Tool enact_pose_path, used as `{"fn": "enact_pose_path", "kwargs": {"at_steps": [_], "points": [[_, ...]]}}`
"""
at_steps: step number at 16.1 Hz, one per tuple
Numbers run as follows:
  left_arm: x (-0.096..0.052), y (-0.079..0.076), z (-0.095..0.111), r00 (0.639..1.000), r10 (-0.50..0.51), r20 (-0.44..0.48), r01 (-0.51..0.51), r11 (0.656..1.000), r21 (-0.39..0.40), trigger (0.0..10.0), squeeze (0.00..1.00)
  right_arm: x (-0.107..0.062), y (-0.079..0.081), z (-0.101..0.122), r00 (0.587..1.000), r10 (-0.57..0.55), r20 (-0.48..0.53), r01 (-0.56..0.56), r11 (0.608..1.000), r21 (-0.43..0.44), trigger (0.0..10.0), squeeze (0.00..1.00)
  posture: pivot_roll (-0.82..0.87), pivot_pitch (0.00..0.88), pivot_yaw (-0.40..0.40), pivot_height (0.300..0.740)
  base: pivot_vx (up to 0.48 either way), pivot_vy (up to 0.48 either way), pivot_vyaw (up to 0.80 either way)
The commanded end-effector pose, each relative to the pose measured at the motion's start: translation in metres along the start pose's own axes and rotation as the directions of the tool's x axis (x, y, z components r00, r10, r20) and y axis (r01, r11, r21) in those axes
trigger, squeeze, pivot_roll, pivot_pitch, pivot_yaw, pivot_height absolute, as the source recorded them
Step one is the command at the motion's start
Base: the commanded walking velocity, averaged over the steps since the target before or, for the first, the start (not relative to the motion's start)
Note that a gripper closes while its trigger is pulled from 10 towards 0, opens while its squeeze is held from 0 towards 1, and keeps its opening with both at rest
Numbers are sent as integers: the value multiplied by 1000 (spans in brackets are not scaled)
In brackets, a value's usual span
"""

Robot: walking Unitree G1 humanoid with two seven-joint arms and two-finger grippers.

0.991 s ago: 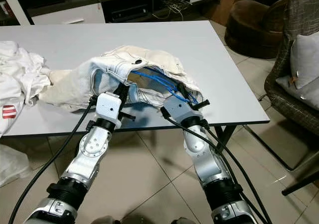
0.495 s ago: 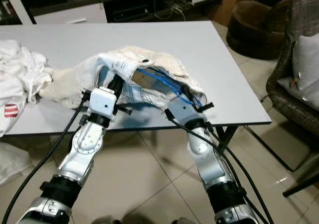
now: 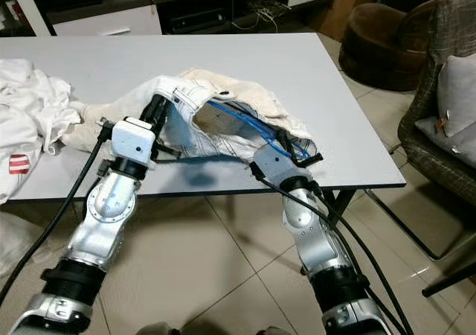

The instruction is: Hang hanger

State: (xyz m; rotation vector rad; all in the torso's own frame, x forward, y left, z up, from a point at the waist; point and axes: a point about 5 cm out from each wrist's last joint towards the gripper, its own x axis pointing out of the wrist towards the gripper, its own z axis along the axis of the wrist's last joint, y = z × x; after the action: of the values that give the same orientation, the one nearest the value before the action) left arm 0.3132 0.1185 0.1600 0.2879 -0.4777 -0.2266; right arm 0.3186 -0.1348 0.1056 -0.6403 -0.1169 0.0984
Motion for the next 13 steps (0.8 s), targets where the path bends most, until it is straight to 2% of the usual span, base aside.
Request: {"fn": "enact_pose_path", "kwargs": {"at_steps": [1,2,3,4,6,8,10,13], "points": [[-6,-4,-9,998,-9,-61,5,998,-62,6941,0,3,-2,-1,1000,-7,-24,7,1000,6,10000,0,22,0,26,740,0,0,0],[-7,-6,-10,997,-13,-70,8,997,-74,6941,0,3,-1,-1,1000,-6,-22,6,1000,7,10000,0,22,0,26,740,0,0,0],[-12,-12,-13,996,-34,-83,25,993,-114,10000,0,4,-1,1,1000,-6,-15,6,1000,10,10000,0,19,0,28,740,0,0,0],[-15,-15,-14,996,-52,-79,42,992,-116,10000,1000,4,-1,2,1000,-6,-13,6,1000,11,10000,0,16,0,30,740,0,0,0],[-24,-22,-16,992,-109,-60,103,989,-105,10000,1000,5,-1,2,1000,-6,-14,7,1000,12,10000,0,16,0,31,740,0,0,0],[-32,-24,-18,989,-123,-81,111,984,-137,10000,1000,6,-1,1,1000,-6,-27,7,1000,7,10000,0,19,0,32,740,0,0,0],[-36,-27,-17,989,-133,-68,122,981,-149,10000,1000,8,-1,0,999,-10,-35,10,1000,5,10000,0,24,0,29,740,0,0,0],[-37,-34,-12,986,-165,-15,161,979,-124,10000,1000,10,1,4,1000,-9,-27,9,1000,1,10000,0,26,0,27,740,0,0,0]]}}
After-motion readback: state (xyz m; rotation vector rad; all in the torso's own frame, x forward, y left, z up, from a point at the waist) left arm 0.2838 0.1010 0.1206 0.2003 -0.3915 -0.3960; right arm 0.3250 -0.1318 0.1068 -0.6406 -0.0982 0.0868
